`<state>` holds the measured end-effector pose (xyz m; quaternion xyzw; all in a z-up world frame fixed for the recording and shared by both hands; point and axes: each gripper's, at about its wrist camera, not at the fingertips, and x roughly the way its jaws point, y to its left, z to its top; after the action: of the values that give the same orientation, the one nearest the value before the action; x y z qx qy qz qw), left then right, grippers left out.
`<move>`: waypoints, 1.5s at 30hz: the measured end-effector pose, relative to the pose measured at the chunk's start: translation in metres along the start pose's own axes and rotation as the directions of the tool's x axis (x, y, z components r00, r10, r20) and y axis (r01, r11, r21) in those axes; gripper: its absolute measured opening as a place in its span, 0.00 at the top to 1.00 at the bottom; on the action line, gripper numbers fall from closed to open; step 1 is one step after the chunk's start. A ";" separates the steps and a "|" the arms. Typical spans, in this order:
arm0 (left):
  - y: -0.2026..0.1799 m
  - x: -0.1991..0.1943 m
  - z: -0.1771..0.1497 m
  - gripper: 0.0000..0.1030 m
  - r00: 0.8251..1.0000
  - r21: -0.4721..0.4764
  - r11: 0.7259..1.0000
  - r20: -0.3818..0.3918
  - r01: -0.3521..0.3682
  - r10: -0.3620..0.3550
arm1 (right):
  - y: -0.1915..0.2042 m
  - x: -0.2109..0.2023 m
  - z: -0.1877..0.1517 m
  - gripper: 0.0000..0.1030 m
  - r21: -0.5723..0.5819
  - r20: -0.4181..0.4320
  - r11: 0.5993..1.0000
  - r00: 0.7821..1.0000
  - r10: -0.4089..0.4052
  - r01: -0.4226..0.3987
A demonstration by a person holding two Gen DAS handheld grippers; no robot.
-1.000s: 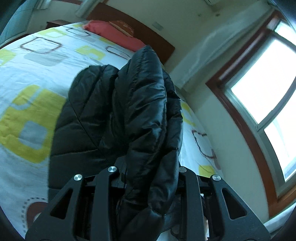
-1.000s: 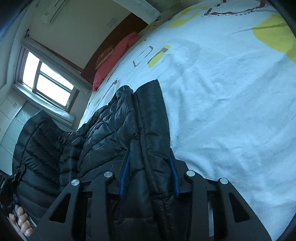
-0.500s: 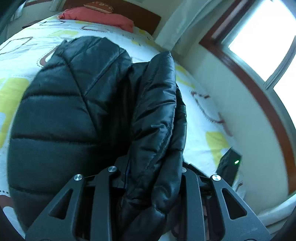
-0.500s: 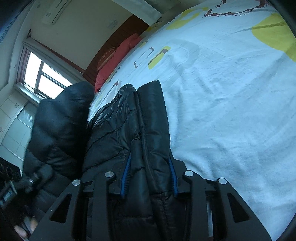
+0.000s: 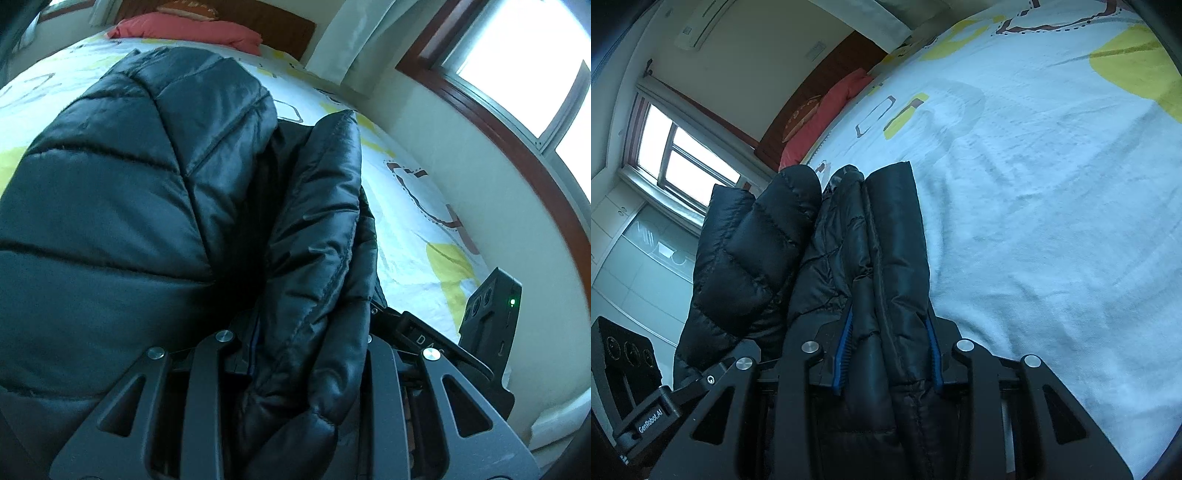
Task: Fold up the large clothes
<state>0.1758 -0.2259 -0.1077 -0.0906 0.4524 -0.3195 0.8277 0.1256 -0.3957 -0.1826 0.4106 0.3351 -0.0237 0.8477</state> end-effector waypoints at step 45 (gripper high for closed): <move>0.170 -0.122 0.013 0.26 0.980 -0.477 0.868 0.195 0.136 -0.046 | 0.030 -0.048 0.033 0.41 0.064 0.068 0.995 0.995 0.075 -0.080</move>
<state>0.2147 -0.0210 -0.0907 -0.3457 0.4378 -0.2244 0.7990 0.1161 -0.4108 -0.1197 0.4502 0.2901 -0.0153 0.8444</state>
